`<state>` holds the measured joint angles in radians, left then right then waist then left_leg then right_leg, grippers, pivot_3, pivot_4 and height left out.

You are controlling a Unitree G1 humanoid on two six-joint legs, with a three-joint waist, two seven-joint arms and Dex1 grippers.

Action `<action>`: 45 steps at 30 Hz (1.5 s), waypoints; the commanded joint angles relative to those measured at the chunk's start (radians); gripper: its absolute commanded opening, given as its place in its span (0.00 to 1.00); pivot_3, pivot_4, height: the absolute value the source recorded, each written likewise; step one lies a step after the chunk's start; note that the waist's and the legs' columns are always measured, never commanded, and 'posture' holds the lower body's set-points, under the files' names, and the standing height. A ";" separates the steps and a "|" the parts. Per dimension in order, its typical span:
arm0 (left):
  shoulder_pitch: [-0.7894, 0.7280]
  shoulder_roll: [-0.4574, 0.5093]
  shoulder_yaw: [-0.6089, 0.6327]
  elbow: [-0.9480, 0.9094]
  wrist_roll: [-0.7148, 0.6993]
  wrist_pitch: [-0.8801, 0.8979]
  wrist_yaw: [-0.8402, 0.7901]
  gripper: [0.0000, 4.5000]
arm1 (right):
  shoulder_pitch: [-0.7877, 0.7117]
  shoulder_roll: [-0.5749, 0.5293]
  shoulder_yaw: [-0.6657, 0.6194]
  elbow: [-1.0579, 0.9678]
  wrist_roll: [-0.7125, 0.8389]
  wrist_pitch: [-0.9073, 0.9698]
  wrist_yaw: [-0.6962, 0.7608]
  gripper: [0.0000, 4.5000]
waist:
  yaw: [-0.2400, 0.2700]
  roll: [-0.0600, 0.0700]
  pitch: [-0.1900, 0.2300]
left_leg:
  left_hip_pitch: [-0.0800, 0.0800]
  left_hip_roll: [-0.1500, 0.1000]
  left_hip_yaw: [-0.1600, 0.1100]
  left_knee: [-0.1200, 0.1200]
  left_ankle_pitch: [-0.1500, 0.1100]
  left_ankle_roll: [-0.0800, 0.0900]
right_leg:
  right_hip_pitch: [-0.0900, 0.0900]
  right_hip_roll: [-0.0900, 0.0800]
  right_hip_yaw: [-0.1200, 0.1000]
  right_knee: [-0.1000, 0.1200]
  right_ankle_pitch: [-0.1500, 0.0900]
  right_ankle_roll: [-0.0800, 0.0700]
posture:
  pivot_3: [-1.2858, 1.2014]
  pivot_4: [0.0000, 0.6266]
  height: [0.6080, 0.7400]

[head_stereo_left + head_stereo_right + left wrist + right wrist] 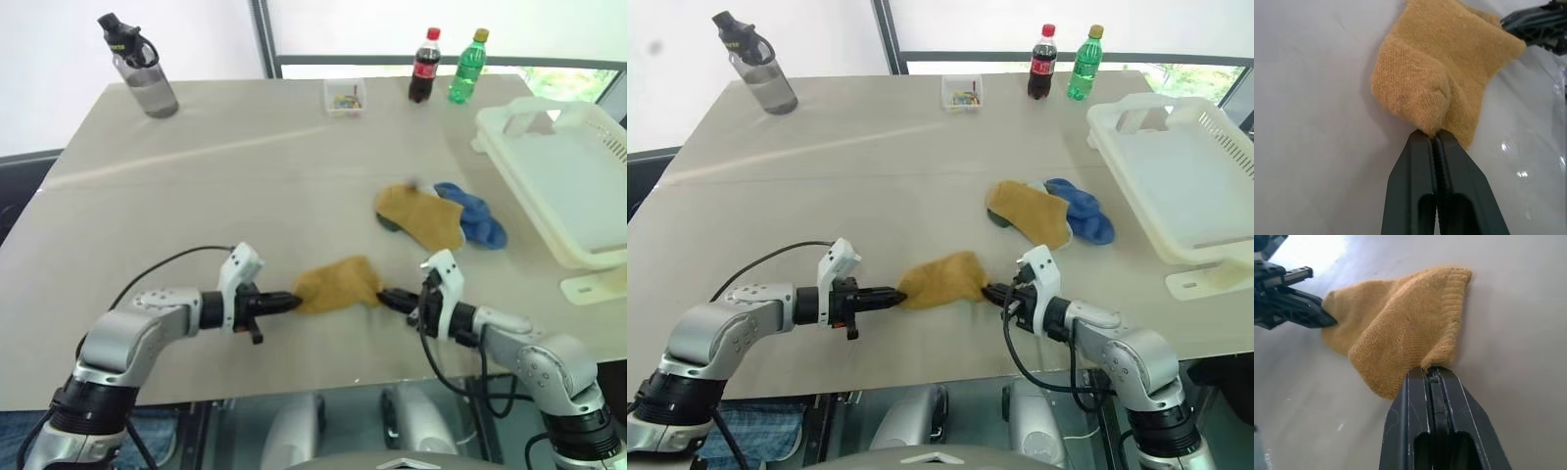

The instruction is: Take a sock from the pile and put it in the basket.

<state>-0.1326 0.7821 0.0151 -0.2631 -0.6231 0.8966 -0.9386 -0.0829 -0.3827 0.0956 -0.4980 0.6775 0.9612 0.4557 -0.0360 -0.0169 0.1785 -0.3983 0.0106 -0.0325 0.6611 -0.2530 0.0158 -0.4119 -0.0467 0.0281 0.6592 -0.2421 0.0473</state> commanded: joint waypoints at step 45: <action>-0.177 -0.032 0.184 -0.040 -0.102 -0.272 -0.078 0.95 | -0.148 0.005 -0.512 0.202 0.261 0.041 -0.228 1.00 | 0.019 0.000 0.001 | -0.001 -0.001 0.002 0.003 0.000 0.000 | 0.000 0.002 0.000 0.002 0.000 0.000 | 0.52 0.24 1.00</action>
<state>-0.3045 0.7452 0.1913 -0.2655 -0.7111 0.6332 -1.0170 -0.2219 -0.3809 -0.3879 -0.2893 0.9048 0.9976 0.2464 -0.0173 -0.0170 0.1791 -0.3996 0.0095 -0.0310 0.6637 -0.2530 0.0158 -0.4119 -0.0446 0.0283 0.6606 -0.2419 0.0472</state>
